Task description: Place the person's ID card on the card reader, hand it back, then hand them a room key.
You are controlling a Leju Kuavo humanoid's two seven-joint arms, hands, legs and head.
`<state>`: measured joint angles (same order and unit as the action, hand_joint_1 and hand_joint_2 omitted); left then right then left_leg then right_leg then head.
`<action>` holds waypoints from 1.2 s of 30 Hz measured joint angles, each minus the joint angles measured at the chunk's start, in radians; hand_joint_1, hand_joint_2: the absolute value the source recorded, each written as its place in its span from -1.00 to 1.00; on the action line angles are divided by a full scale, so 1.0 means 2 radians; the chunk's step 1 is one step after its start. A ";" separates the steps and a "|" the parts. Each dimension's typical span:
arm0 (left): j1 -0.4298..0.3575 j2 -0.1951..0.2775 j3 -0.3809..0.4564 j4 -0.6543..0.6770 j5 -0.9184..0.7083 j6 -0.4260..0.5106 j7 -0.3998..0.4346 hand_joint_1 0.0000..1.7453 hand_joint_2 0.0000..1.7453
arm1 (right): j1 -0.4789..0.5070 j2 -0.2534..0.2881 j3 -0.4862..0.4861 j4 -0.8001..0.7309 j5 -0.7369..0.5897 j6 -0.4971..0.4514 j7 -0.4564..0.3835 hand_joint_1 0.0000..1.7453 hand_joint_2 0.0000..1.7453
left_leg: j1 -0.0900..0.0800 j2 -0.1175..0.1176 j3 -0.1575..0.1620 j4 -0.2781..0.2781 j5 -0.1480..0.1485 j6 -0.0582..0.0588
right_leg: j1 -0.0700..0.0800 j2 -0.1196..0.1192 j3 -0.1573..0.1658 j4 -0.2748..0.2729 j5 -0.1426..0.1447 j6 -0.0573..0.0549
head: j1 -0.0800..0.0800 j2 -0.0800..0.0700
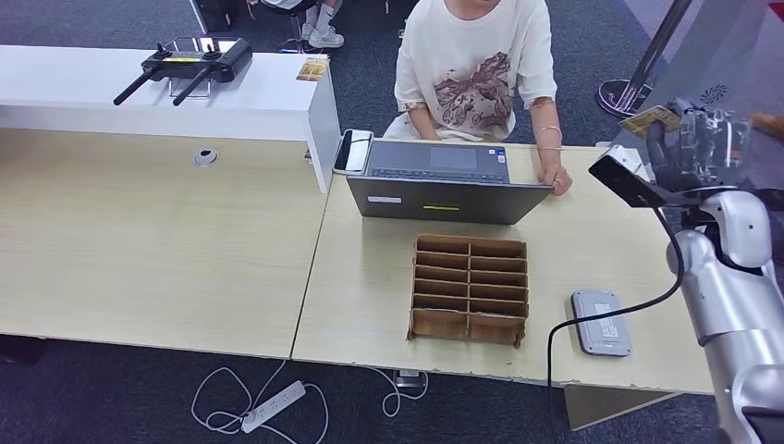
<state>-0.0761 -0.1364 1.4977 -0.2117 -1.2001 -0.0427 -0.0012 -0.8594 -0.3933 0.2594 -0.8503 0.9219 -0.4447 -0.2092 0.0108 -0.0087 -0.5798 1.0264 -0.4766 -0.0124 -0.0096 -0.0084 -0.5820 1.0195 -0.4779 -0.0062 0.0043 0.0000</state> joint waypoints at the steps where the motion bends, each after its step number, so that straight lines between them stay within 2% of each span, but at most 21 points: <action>1: 0.000 0.000 0.000 0.000 0.000 -0.001 0.000 -1.00 1.00 | -0.009 0.003 0.005 0.006 0.006 0.003 0.001 1.00 1.00 | 0.000 0.000 0.000 0.000 0.000 0.000 | 0.000 0.000 0.000 0.000 0.000 0.000 | 0.000 0.000; 13: 0.000 0.003 0.000 0.000 0.000 -0.007 -0.004 -1.00 1.00 | -0.106 0.048 0.068 0.085 0.050 0.026 0.018 1.00 1.00 | 0.000 0.000 0.000 0.000 0.000 0.000 | 0.000 0.000 0.000 0.000 0.000 0.000 | 0.000 0.000; 25: 0.000 0.005 0.000 0.000 0.002 -0.011 -0.004 -1.00 1.00 | -0.157 0.100 0.101 0.146 0.057 0.096 0.031 1.00 1.00 | 0.000 0.000 0.000 0.000 0.000 0.000 | 0.000 0.000 0.000 0.000 0.000 0.000 | 0.000 0.000; 36: 0.000 0.006 0.001 0.000 0.004 -0.011 -0.005 -1.00 1.00 | -0.193 0.133 0.114 0.195 0.058 0.138 0.052 1.00 1.00 | 0.000 0.000 0.000 0.000 0.000 0.000 | 0.000 0.000 0.000 0.000 0.000 0.000 | 0.000 0.000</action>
<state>-0.0762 -0.1246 1.4987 -0.2117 -1.1918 -0.0652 -0.0106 -1.2462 -0.1282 0.4865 -0.4605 1.0384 -0.1689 -0.1050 0.0109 -0.0088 -0.5798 1.0264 -0.4757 -0.0129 -0.0095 -0.0082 -0.5825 1.0197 -0.4776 -0.0066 0.0043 0.0000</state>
